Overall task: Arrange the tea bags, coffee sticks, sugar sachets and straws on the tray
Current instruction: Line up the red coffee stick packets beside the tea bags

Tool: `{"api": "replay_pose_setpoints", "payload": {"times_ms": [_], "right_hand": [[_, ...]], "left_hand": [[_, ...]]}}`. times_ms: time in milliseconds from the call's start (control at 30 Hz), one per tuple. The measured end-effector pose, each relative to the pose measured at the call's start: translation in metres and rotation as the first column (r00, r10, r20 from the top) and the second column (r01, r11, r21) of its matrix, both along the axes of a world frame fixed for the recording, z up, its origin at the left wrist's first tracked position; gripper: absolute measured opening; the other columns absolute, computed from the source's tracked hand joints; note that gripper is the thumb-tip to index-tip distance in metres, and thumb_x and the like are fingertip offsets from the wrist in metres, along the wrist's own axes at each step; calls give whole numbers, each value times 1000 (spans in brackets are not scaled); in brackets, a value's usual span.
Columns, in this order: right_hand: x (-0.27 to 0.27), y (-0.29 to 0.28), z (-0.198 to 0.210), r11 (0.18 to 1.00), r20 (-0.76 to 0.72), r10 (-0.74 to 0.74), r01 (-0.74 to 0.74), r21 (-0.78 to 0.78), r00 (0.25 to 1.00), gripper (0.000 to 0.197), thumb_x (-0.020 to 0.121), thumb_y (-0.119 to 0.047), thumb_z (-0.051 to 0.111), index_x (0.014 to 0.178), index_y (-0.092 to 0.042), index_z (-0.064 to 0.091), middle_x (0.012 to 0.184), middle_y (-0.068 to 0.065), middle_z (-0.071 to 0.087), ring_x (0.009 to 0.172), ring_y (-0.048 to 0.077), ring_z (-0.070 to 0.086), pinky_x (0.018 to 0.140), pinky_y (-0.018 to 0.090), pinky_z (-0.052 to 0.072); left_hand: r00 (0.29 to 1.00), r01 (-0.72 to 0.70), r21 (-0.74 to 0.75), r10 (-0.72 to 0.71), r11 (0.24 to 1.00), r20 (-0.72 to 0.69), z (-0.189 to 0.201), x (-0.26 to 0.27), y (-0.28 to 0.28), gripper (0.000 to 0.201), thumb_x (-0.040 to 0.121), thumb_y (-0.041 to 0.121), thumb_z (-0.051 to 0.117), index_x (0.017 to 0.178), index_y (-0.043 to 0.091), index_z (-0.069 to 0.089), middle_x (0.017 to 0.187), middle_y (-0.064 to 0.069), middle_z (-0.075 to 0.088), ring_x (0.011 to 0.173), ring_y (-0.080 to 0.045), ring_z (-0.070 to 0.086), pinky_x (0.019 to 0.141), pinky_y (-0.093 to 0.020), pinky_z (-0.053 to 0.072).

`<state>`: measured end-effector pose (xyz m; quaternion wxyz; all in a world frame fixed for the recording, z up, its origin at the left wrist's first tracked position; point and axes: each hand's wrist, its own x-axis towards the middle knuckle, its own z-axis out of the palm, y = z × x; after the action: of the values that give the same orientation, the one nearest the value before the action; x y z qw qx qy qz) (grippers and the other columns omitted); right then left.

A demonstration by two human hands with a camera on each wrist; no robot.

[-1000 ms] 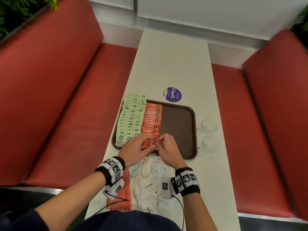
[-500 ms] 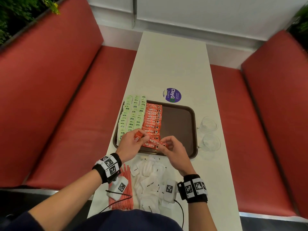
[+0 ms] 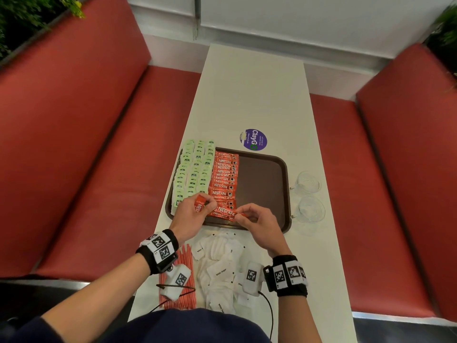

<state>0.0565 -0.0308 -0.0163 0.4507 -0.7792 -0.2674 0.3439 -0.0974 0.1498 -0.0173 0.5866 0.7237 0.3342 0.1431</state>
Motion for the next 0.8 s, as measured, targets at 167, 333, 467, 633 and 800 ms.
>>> {"api": "replay_pose_setpoints", "payload": {"times_ms": [167,333,467,633,800], "right_hand": [[3,10,-26,990,263,-16,52,-130,965,18,94,-29,85,92,-39,70,89,-16,77,89,2,72,85,29,59],[1,20,-61,981,313,31,31,-189,949,19,97,-31,80,89,-42,67,89,-21,77,97,11,72,93,46,60],[-7,31,-71,961,386,109,3,-277,916,9,99,-33,78,97,-37,70,99,-16,70,102,17,63,91,44,58],[-11,36,-75,949,443,119,29,-313,889,7,101,-32,74,103,-32,67,107,-9,58,105,18,57,94,46,56],[-12,39,-75,949,488,119,45,-311,865,7,103,-34,70,107,-30,66,111,-8,58,107,18,54,93,44,56]], "left_hand": [[993,-36,-108,23,993,-117,-10,-7,6,18,95,36,82,107,33,69,90,12,70,81,-12,69,76,-32,54],[968,-92,-395,-12,914,-252,-6,-12,9,45,94,33,82,124,20,50,100,-4,66,67,-14,45,60,-33,43],[979,-69,-528,-44,847,-199,-5,-16,12,32,94,10,69,108,15,41,86,-2,44,64,-12,40,60,-33,40],[983,-62,-578,-52,814,-178,1,-18,14,19,102,-2,45,116,8,53,88,-6,52,64,-14,45,62,-32,42],[983,-75,-562,-33,823,-180,-6,-19,17,26,112,3,39,131,-1,55,95,-13,65,72,-19,58,72,-36,53]]}}
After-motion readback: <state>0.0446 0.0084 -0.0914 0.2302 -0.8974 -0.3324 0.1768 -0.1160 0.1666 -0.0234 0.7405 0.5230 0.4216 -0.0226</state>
